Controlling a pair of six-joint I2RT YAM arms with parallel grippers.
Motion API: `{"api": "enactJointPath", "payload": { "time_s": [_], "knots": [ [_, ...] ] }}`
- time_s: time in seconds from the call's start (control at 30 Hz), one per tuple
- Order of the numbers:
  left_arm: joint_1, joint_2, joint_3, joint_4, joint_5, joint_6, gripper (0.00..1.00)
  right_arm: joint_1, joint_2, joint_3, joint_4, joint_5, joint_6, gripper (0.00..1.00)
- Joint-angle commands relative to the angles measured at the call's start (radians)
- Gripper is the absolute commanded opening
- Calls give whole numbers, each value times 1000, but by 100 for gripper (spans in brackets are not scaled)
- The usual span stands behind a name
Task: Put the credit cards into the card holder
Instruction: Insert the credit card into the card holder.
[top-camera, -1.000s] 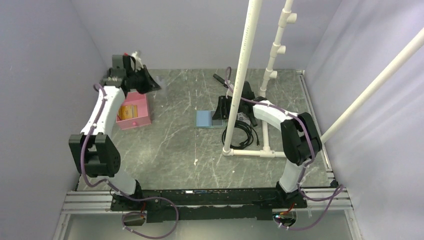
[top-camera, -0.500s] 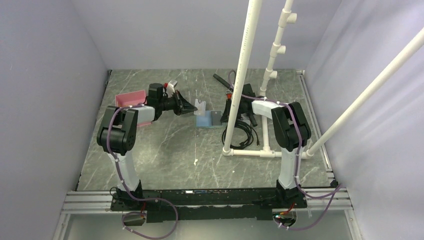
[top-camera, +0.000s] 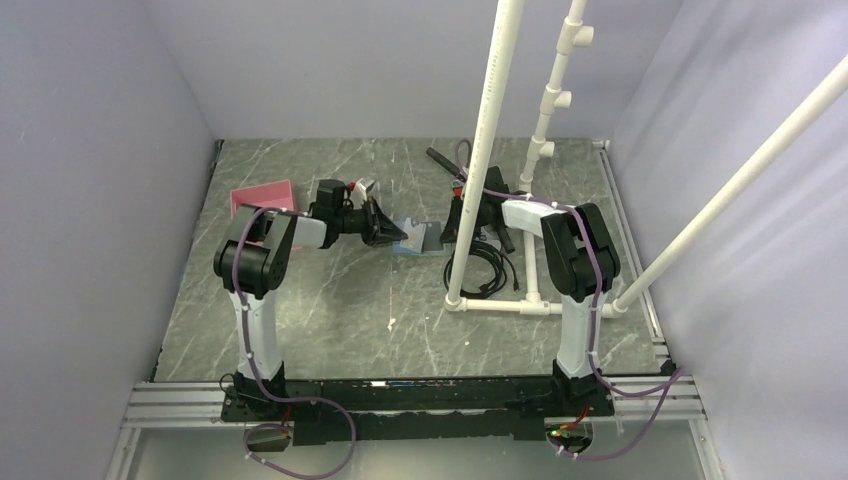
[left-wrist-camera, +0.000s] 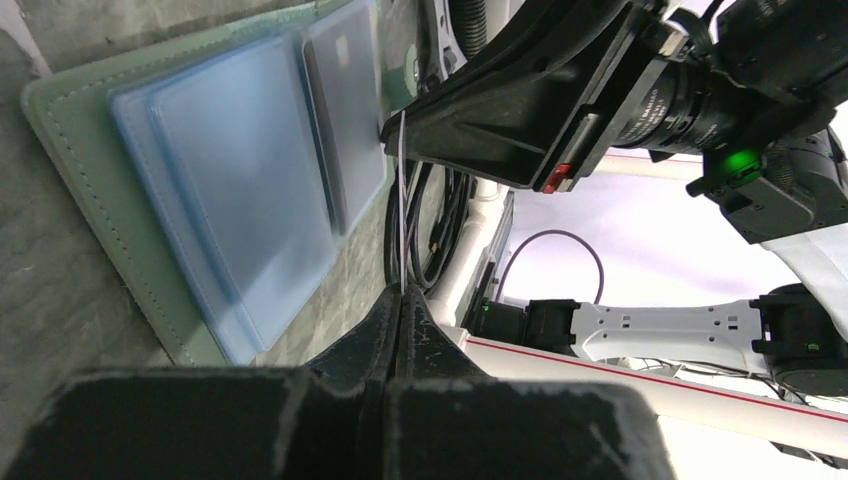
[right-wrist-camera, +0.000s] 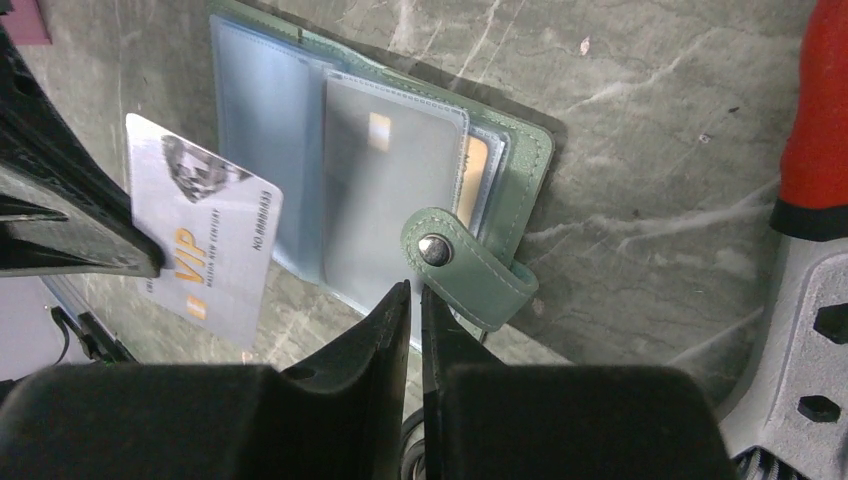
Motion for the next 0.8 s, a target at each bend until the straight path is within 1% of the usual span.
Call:
{"api": "enactJointPath", "payload": {
  "time_s": [0.0, 0.17, 0.37, 0.77],
  "knots": [
    [-5, 27, 27, 4, 42, 0, 0, 3, 29, 33, 13, 38, -8, 11],
    [-4, 35, 44, -73, 38, 41, 0, 3, 33, 31, 14, 35, -10, 11],
    [-3, 28, 44, -111, 31, 58, 0, 2, 40, 36, 11, 31, -11, 11],
    [7, 46, 40, -155, 21, 24, 0, 3, 46, 39, 9, 27, -12, 11]
  ]
}}
